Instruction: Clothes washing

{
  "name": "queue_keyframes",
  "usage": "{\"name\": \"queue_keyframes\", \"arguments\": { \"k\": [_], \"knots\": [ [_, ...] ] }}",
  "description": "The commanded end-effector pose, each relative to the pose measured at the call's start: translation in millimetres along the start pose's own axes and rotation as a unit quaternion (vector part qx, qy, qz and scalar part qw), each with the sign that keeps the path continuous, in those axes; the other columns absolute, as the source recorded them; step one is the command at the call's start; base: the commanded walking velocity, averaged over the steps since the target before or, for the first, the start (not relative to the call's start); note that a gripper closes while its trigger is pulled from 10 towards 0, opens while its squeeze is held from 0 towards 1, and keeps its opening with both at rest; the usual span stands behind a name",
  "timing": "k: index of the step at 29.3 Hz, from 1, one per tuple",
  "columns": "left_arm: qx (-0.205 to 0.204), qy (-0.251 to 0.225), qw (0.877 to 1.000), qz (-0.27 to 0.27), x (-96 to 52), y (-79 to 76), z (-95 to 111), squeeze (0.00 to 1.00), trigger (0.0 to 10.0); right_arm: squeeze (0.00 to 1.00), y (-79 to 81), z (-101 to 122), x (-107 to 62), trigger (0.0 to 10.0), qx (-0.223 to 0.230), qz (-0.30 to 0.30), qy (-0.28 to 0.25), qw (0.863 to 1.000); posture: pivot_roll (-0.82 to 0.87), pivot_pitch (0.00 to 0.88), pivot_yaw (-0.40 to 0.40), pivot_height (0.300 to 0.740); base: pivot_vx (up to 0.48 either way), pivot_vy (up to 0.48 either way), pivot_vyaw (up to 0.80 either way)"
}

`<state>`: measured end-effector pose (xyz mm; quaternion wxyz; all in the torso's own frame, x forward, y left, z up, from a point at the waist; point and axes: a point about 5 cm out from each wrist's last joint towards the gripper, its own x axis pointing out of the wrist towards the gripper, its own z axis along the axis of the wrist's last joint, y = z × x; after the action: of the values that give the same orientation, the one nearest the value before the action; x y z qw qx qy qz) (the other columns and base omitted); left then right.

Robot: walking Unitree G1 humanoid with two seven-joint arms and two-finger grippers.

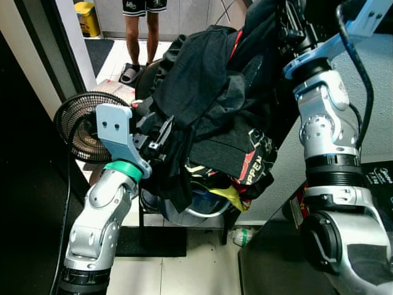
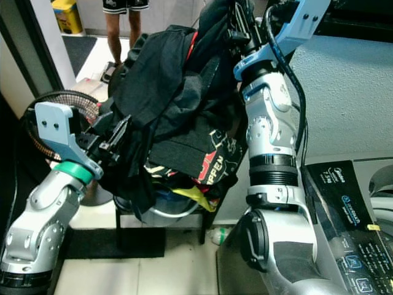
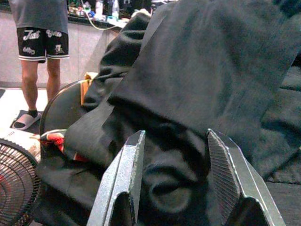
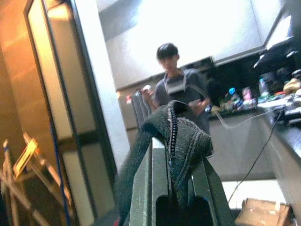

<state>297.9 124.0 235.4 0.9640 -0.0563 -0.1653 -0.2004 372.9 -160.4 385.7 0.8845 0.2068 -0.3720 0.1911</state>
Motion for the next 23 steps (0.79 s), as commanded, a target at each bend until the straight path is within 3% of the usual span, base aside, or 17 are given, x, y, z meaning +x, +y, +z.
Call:
{"name": "queue_keyframes", "arguments": {
  "k": [1, 2, 3, 4, 5, 8, 9, 14, 15, 17, 18, 23],
  "knots": [
    [-0.001, 0.000, 1.000, -0.005, -0.1, -1.3, -0.8, 0.00, 10.0, 0.00, 1.2, 51.4, 12.5, 0.0, 0.012, 0.004, -0.103, 0.995, 0.04, 0.039, 0.023, 0.740, 0.000, 0.000, 0.00],
    [-0.001, 0.000, 1.000, -0.005, -0.1, -1.3, -0.8, 0.00, 10.0, 0.00, 1.2, 51.4, 12.5, 0.0, 0.012, 0.004, -0.103, 0.995, 0.04, 0.039, 0.023, 0.740, 0.000, 0.000, 0.00],
    [-0.001, -0.001, 1.000, -0.006, 0.0, -1.6, -0.5, 0.00, 10.0, 0.00, -1.5, 82.2, 18.5, 0.0, 0.038, 0.002, -0.162, 0.986, 0.04, 0.039, 0.023, 0.740, 0.000, 0.000, 0.00],
    [-0.001, -0.001, 1.000, -0.006, 0.0, -1.6, -0.5, 0.00, 10.0, 0.00, -1.5, 82.2, 18.5, 0.0, 0.038, 0.002, -0.162, 0.986, 0.04, 0.039, 0.023, 0.740, 0.000, 0.000, 0.00],
    [-0.002, -0.002, 1.000, -0.007, 0.1, -1.8, -0.2, 0.00, 10.0, 0.00, -2.4, 106.8, 21.9, 0.0, 0.055, 0.007, -0.206, 0.977, 0.04, 0.036, 0.023, 0.740, 0.000, 0.000, 0.00],
    [-0.002, -0.002, 1.000, -0.008, 0.2, -1.8, -0.1, 0.00, 10.0, 0.00, -1.7, 123.2, 24.3, 0.0, 0.062, 0.016, -0.233, 0.970, 0.04, 0.035, 0.026, 0.740, 0.000, 0.000, 0.00],
    [-0.002, -0.003, 1.000, -0.011, 1.3, -2.2, 0.2, 0.00, 10.0, 0.00, 4.4, 154.6, 32.6, 0.0, 0.049, 0.043, -0.269, 0.961, 0.04, 0.034, 0.029, 0.740, 0.000, 0.000, 0.00],
    [-0.002, -0.003, 1.000, -0.014, 2.0, -2.5, 0.2, 0.00, 10.0, 0.00, 8.4, 177.6, 36.5, 0.0, 0.047, 0.058, -0.299, 0.951, 0.04, 0.034, 0.029, 0.740, 0.000, 0.000, 0.00],
    [-0.002, -0.004, 1.000, -0.015, 2.1, -2.7, 0.2, 0.00, 10.0, 0.00, 10.5, 194.5, 36.7, 0.0, 0.050, 0.067, -0.324, 0.942, 0.04, 0.034, 0.029, 0.740, 0.000, 0.000, 0.00],
    [-0.002, -0.004, 1.000, -0.015, 2.1, -2.7, 0.2, 0.00, 10.0, 0.00, 10.5, 194.5, 36.7, 0.0, 0.050, 0.067, -0.324, 0.942, 0.04, 0.034, 0.029, 0.740, 0.000, 0.000, 0.00],
    [-0.002, -0.003, 1.000, -0.016, 2.3, -3.1, -0.1, 0.00, 10.0, 0.00, 11.5, 210.1, 35.8, 0.0, 0.052, 0.074, -0.347, 0.934, 0.04, 0.033, 0.032, 0.740, 0.000, 0.000, 0.00],
    [-0.002, -0.003, 1.000, -0.018, 2.3, -3.4, -0.6, 0.00, 10.0, 0.00, 11.1, 232.0, 32.9, 0.0, 0.043, 0.079, -0.379, 0.921, 0.04, 0.033, 0.032, 0.740, 0.000, 0.000, 0.00]
  ]
}}
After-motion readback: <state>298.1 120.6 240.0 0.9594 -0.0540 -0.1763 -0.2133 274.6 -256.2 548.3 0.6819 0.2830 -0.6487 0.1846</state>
